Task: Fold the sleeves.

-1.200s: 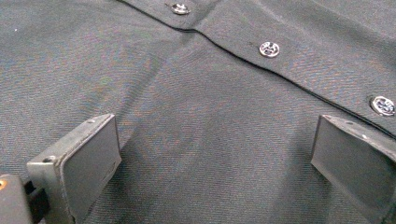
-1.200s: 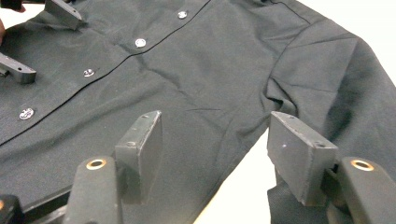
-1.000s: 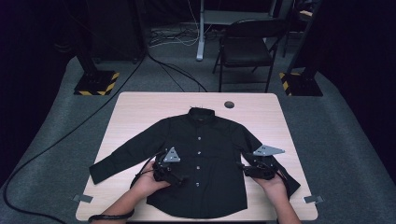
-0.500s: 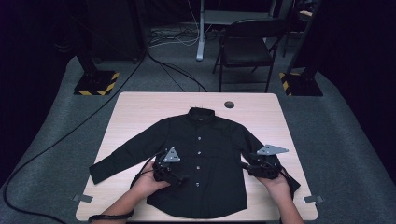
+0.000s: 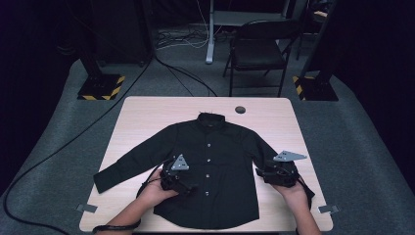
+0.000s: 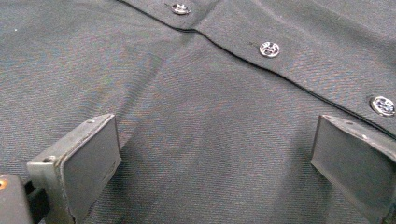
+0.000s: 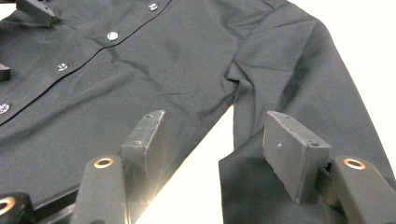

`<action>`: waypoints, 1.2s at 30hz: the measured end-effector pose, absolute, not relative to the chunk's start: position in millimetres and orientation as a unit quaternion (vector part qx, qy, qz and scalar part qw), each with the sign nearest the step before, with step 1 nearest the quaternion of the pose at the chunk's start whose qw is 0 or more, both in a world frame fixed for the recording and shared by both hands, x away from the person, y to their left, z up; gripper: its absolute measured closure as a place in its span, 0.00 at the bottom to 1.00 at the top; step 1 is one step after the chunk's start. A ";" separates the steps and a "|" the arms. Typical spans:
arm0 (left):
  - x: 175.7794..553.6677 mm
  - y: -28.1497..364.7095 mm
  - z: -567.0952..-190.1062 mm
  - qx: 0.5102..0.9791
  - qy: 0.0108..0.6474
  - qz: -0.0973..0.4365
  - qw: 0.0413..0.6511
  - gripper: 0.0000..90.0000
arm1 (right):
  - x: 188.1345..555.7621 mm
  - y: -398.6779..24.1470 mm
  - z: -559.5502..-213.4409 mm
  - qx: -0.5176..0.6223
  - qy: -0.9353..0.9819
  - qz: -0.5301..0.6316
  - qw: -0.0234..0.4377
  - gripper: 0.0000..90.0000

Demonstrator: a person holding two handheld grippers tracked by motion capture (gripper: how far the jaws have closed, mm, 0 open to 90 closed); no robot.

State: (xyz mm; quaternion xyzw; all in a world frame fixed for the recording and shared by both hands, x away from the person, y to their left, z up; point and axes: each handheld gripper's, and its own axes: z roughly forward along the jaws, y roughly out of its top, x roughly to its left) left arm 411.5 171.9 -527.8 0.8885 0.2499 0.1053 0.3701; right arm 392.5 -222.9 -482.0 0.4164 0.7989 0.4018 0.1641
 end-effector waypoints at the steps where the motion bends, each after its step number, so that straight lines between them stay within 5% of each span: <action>1: 411.5 171.8 -527.8 0.888 0.250 0.105 0.370 0.01 | 392.6 -224.1 -481.8 0.417 0.798 0.402 0.165 0.43; 36: 411.5 171.9 -527.8 0.888 0.250 0.105 0.370 0.01 | 393.9 -250.7 -478.2 0.446 0.785 0.392 0.176 0.44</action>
